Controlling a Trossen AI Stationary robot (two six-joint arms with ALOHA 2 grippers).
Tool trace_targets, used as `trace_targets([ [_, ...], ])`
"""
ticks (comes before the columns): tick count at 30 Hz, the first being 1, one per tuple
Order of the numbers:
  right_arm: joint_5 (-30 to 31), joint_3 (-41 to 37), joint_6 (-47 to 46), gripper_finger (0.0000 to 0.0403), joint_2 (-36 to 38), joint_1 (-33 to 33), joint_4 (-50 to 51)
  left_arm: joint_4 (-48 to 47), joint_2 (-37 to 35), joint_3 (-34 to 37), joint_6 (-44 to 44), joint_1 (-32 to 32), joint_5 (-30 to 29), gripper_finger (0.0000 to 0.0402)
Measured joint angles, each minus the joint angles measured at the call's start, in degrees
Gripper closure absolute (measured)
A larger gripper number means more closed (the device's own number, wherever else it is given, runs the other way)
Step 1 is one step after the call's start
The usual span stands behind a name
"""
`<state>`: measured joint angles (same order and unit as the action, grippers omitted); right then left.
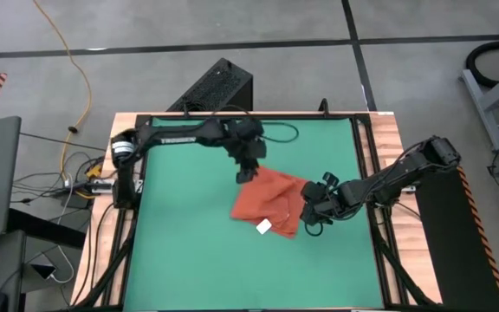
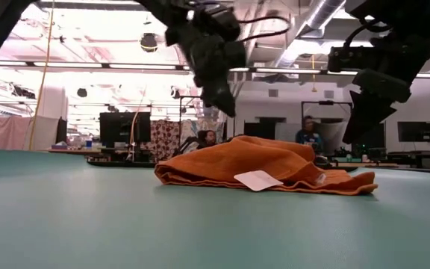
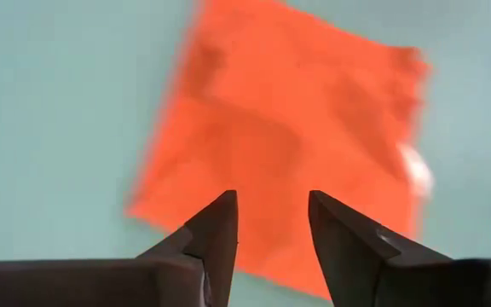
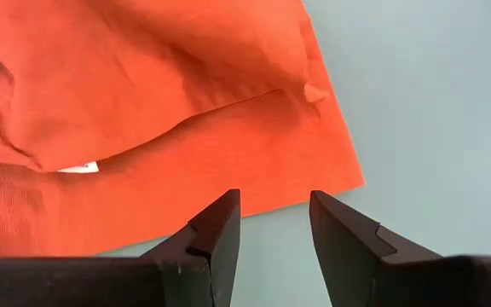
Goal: Roll napkin
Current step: Fold the orange table napkin
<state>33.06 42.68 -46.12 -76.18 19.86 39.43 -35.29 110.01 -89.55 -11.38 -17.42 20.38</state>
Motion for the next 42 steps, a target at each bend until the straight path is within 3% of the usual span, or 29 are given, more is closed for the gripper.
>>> trace_targets([
  [7, 0.19, 0.00, -1.01, 0.0239, 0.00, -0.02, -0.49, 24.93, -5.01, 17.50, 6.24, -0.21, -12.24, 0.0283],
  [14, 0.33, 0.00, -1.37, 0.0239, 0.00, -0.13, -0.69, 33.33, -4.04, 21.30, 4.50, 1.89, -22.47, 0.0284],
  [23, 1.67, -0.02, -3.83, 0.0239, 0.00, -0.11, -1.47, 30.17, -2.00, 20.46, -3.83, -1.66, -12.43, 0.0292],
  [30, 1.90, -0.02, -3.99, 0.0239, 0.00, -0.11, -2.27, 28.53, 0.06, 20.57, -8.38, -1.25, -7.38, 0.0372],
  [33, 1.90, -0.02, -4.07, 0.0239, -0.01, -0.11, -2.46, 30.10, 0.08, 20.58, -9.16, -0.15, -6.88, 0.0396],
  [42, 1.85, -0.02, -4.03, 0.0239, 0.00, -0.11, -3.06, 33.44, 4.01, 20.58, -11.91, 0.92, -7.71, 0.0401],
])
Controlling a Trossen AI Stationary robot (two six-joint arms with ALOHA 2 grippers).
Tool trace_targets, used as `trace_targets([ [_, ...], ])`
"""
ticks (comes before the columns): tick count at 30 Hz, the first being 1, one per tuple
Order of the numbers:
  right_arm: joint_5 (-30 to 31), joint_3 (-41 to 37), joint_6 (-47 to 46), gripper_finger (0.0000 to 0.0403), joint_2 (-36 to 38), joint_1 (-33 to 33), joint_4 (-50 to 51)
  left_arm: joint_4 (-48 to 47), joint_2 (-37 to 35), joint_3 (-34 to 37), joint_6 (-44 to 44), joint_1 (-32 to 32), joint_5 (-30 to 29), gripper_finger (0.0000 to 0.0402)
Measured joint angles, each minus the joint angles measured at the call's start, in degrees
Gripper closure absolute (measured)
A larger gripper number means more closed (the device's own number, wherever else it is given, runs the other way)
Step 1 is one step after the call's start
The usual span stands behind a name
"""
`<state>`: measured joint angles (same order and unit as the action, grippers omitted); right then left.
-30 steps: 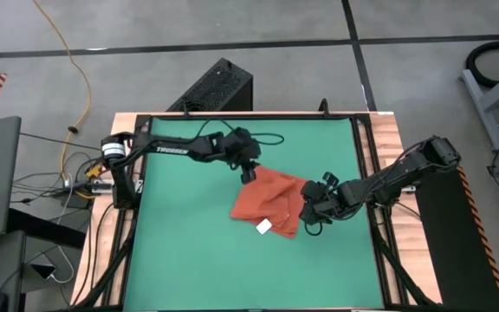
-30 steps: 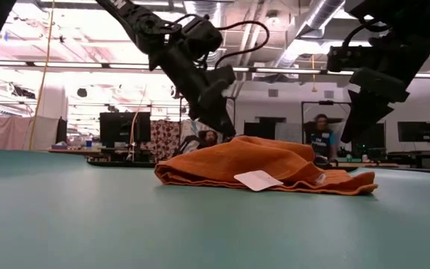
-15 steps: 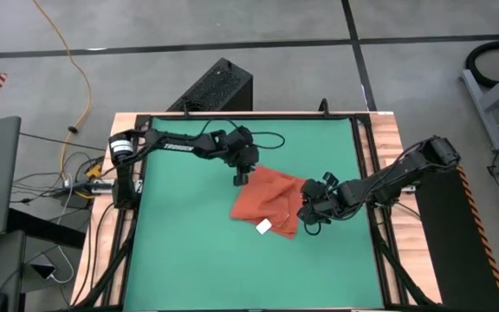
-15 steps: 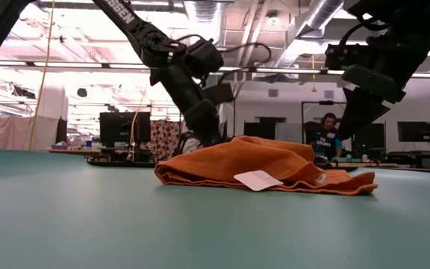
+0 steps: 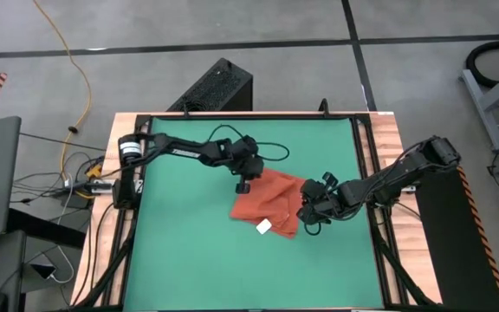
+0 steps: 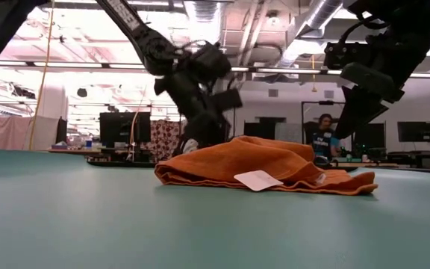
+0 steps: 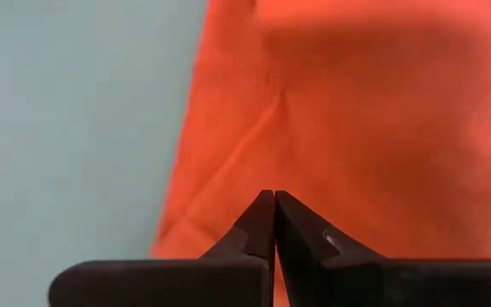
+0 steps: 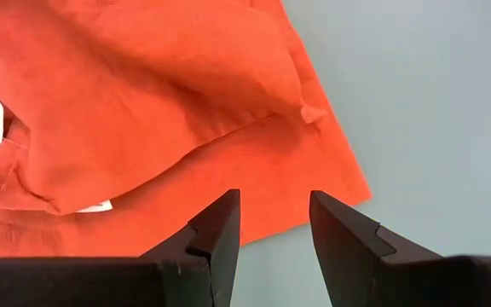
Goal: Roll napkin
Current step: Fold the orange table napkin
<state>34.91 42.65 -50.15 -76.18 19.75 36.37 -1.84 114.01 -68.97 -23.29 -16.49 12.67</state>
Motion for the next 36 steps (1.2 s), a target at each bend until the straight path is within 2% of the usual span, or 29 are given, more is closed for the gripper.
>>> trace_targets([
  [2, 0.00, 0.00, 0.00, 0.0239, 0.00, 0.02, -0.19, 0.04, 1.16, -0.02, 0.42, -0.02, -1.10, 0.0401],
  [6, -0.08, 0.00, 0.00, 0.0239, 0.00, 0.04, -0.28, -2.93, 1.34, -0.15, 3.12, -0.23, -7.64, 0.0401],
  [12, -0.31, 0.00, -1.44, 0.0239, 0.00, 0.33, -0.56, -13.00, -0.98, -0.15, 14.90, -1.34, -19.59, 0.0401],
  [15, -0.30, 0.00, -3.40, 0.0239, 0.00, 0.96, -0.96, -18.05, -0.98, -0.11, 21.83, -1.84, -20.68, 0.0401],
  [18, -0.25, 0.00, -6.32, 0.0239, 0.00, 2.10, -2.30, -18.03, -1.43, 1.94, 28.51, -1.85, -18.85, 0.0401],
  [24, 0.64, 0.00, -6.59, 0.0239, 0.00, 6.83, -9.01, -5.75, -5.25, 11.75, 43.91, -0.31, -4.09, 0.0401],
  [27, 2.70, 0.00, -7.23, 0.0239, -0.01, 9.80, -11.13, 1.60, -8.98, 18.59, 51.88, 1.04, -0.93, 0.0401],
  [32, 7.01, 0.00, -8.33, 0.0239, -2.79, 14.30, -16.18, 13.29, -15.20, 29.86, 63.45, 5.67, -1.77, 0.0401],
  [34, 8.83, 0.02, -8.29, 0.0239, -5.83, 15.11, -20.42, 18.55, -18.02, 33.71, 67.13, 8.54, -4.55, 0.0401],
  [36, 9.54, 0.02, -7.61, 0.0239, -9.86, 15.14, -25.78, 22.36, -20.57, 36.65, 70.30, 11.75, -9.98, 0.0401],
])
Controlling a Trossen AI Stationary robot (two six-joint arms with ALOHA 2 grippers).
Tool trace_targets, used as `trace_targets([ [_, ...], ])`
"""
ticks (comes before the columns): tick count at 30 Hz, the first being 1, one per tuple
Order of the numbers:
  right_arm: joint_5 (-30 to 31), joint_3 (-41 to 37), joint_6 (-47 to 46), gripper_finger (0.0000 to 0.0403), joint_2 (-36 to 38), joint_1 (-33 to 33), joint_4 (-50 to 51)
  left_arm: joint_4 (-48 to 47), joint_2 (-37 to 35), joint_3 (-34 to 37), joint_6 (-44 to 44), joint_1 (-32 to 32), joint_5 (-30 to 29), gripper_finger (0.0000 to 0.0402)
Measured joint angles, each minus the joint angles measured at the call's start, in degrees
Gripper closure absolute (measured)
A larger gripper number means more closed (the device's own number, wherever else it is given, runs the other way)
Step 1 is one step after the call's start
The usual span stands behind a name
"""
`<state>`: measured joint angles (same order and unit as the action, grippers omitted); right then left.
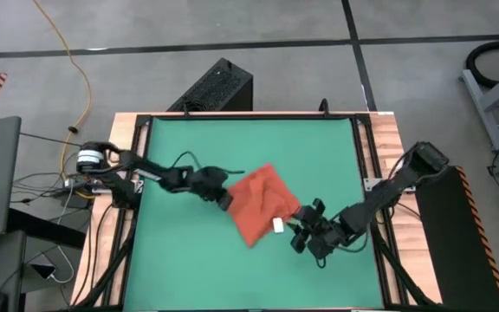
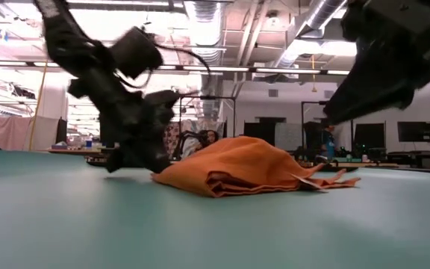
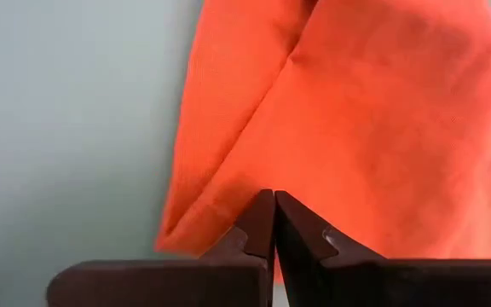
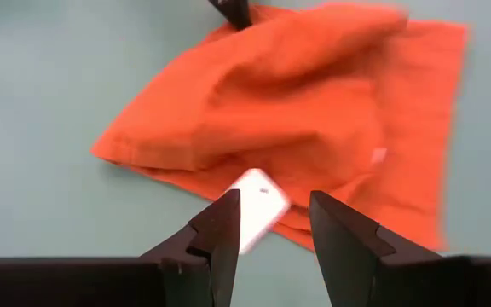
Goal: Roll napkin
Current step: Fold the orange table napkin
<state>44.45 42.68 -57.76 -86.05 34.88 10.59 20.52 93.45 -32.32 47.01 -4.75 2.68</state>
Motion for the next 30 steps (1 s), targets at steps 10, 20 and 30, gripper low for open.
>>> trace_targets([
  [10, 0.52, 4.33, 11.13, 0.0239, -19.59, -3.61, -22.76, 6.02, -11.30, 3.60, -4.94, 13.97, -26.04, 0.0401],
  [20, 0.70, 10.58, 15.41, 0.0239, -20.42, -4.29, -15.10, -1.18, -15.21, 3.19, -31.06, 8.11, -21.47, 0.0385],
  [30, 3.41, 11.10, 7.04, 0.0239, -18.17, -2.54, -6.63, -0.20, -11.53, 3.22, -36.72, 3.15, -13.79, 0.0316],
])
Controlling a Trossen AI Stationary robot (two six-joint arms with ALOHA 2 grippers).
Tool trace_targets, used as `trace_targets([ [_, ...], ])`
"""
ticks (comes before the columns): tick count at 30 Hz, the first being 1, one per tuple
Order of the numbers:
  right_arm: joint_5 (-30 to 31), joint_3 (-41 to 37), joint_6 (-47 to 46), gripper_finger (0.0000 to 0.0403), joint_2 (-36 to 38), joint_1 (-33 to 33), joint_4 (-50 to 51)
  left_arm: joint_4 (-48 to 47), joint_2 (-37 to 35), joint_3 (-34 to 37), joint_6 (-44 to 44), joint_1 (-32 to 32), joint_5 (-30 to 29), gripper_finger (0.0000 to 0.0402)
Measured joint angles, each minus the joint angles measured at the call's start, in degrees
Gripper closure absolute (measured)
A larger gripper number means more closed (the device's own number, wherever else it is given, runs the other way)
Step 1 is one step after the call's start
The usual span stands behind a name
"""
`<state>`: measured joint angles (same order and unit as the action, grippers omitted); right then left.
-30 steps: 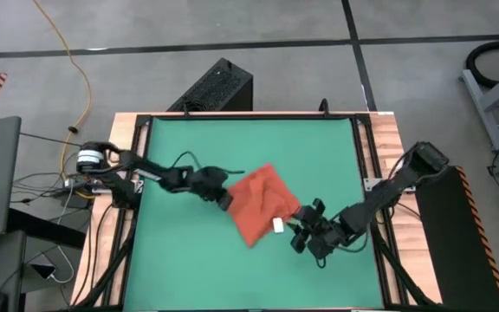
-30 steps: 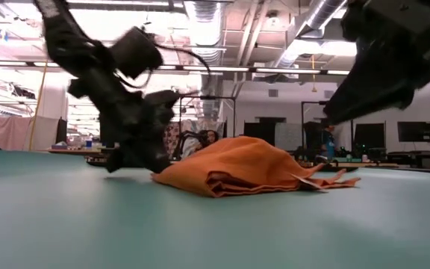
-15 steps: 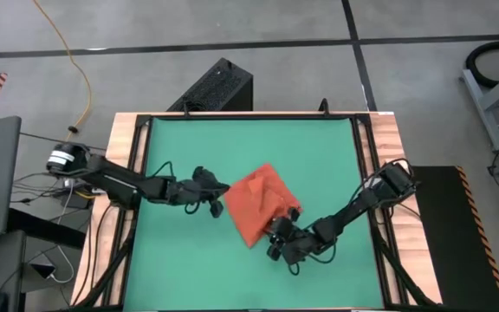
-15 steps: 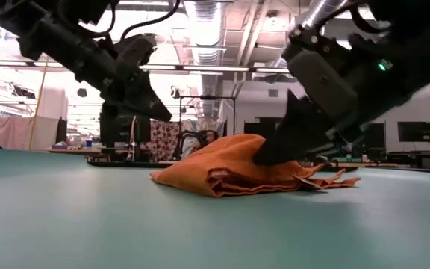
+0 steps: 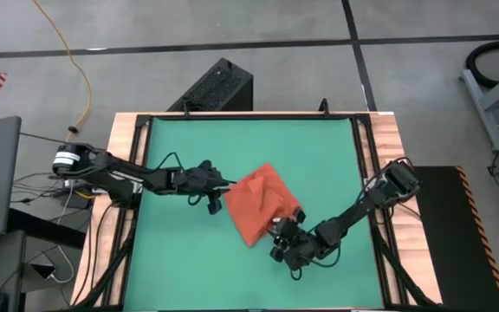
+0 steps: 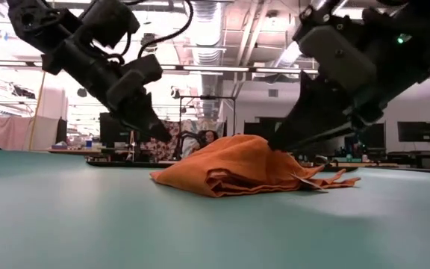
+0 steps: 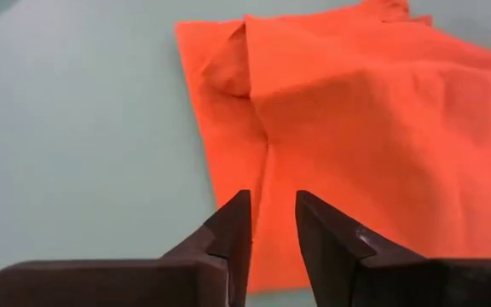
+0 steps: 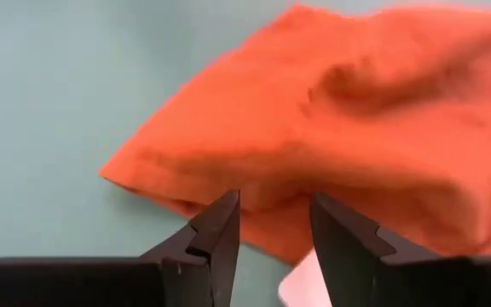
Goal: Roll napkin
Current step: Fold the orange table napkin
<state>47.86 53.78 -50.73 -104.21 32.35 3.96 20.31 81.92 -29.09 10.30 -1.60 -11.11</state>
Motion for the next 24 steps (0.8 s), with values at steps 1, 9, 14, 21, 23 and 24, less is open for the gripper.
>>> trace_targets([
  [1, -0.38, -0.02, -1.26, 0.0239, 0.01, -0.26, 1.34, 0.67, 1.00, -0.16, -0.52, -0.43, 0.31, 0.0316],
  [9, -4.27, -0.02, -3.40, 0.0239, -0.08, -0.55, 4.00, 6.10, 6.84, -0.12, -1.52, -3.29, 6.92, 0.0319],
  [14, -4.44, -0.04, -3.36, 0.0239, -0.06, -0.51, 4.81, 5.72, 8.74, -0.10, -5.23, -3.33, 7.03, 0.0319],
  [21, -4.52, -0.05, -3.37, 0.0239, -0.06, -0.48, 5.15, 4.12, 9.26, -0.05, -8.14, -2.45, 10.14, 0.0319],
  [23, -4.53, -0.04, -3.36, 0.0239, -0.06, -0.49, 5.18, 3.63, 9.26, -0.05, -8.17, -2.44, 9.15, 0.0319],
  [24, -4.53, -0.05, -3.36, 0.0239, -0.06, -0.49, 5.19, 3.12, 9.26, -0.08, -8.18, -2.48, 8.88, 0.0319],
])
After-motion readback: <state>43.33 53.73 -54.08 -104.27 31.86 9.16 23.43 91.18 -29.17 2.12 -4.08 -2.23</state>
